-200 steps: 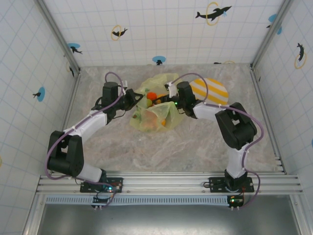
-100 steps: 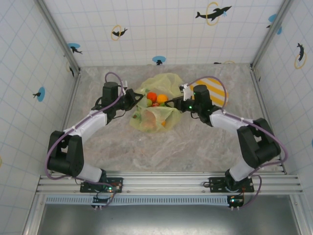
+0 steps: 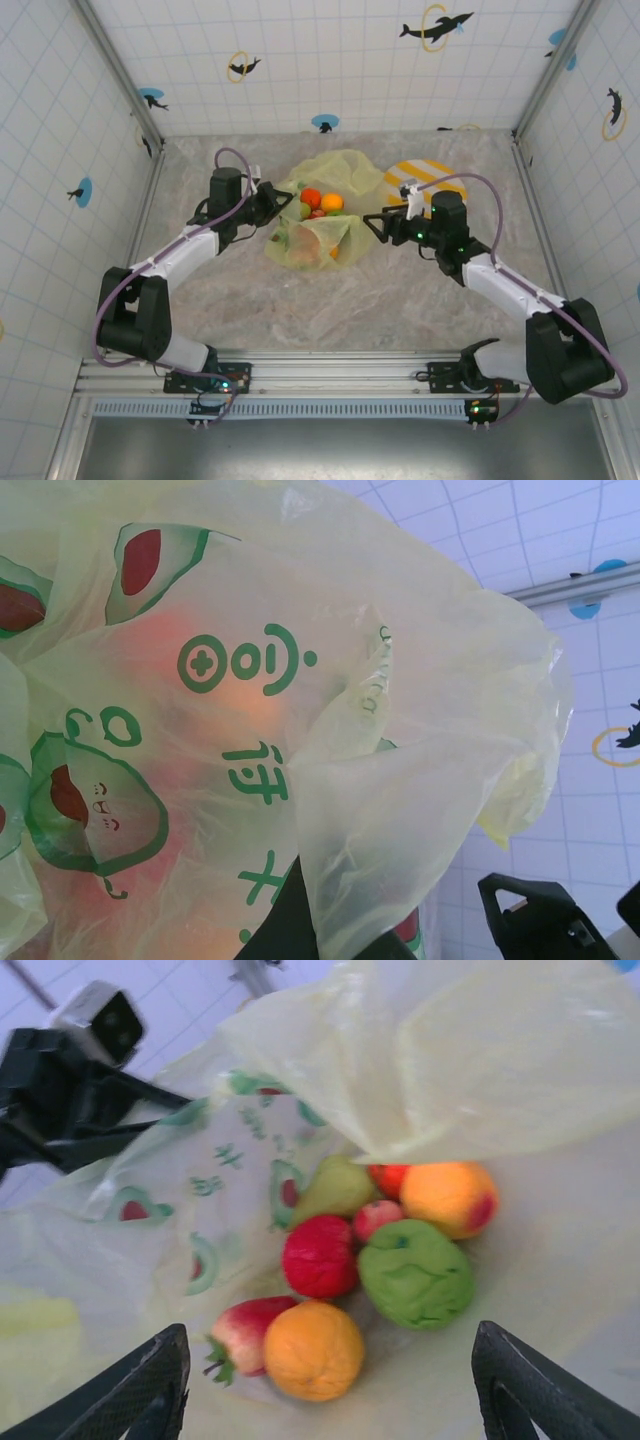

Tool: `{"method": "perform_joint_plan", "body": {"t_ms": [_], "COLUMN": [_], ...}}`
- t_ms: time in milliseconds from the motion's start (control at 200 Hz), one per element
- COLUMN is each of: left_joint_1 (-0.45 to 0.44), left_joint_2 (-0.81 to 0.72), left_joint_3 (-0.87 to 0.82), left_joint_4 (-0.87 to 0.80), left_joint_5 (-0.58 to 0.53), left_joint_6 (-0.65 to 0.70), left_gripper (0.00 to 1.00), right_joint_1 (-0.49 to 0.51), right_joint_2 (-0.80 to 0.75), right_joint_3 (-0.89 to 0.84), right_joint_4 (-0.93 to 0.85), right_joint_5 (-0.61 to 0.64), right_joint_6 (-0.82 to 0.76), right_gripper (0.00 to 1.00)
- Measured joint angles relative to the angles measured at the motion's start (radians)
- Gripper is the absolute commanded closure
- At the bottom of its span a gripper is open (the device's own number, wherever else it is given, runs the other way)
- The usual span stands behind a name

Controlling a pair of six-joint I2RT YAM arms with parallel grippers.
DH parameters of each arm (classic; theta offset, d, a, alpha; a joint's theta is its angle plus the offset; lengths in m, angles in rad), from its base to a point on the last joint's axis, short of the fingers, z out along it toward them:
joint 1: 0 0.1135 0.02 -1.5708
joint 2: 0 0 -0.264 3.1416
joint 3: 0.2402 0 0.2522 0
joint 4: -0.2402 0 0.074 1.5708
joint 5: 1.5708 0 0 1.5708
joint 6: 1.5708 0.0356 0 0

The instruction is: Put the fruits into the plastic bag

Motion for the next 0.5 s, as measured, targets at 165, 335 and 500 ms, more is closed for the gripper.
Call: {"method": "perform_joint_plan", "body": {"t_ms": [165,335,500], "left_joint_1": [0.000,0.000,0.000], "left_joint_2": [0.000,0.000,0.000], "left_joint_3": [-0.001,-0.001,-0.001], "left_joint_4": [0.000,0.000,0.000], "left_joint_5": [0.000,0.000,0.000], "left_joint_6": [0.000,0.000,0.000], "left_gripper": [1.00,1.00,1.00], "right_joint_1": [0.000,0.015,0.056], "right_joint_2": [-0.011,0.075,0.210], "right_joint_3": [-0.005,0.006,0.042], "right_joint_4": [-0.002,-0.011,-0.022], "right_joint_5": [0.208,0.317,0.335], "right_joint_6": [0.084,0.146,0.181], "right_gripper": [0.15,0.15,0.25]}}
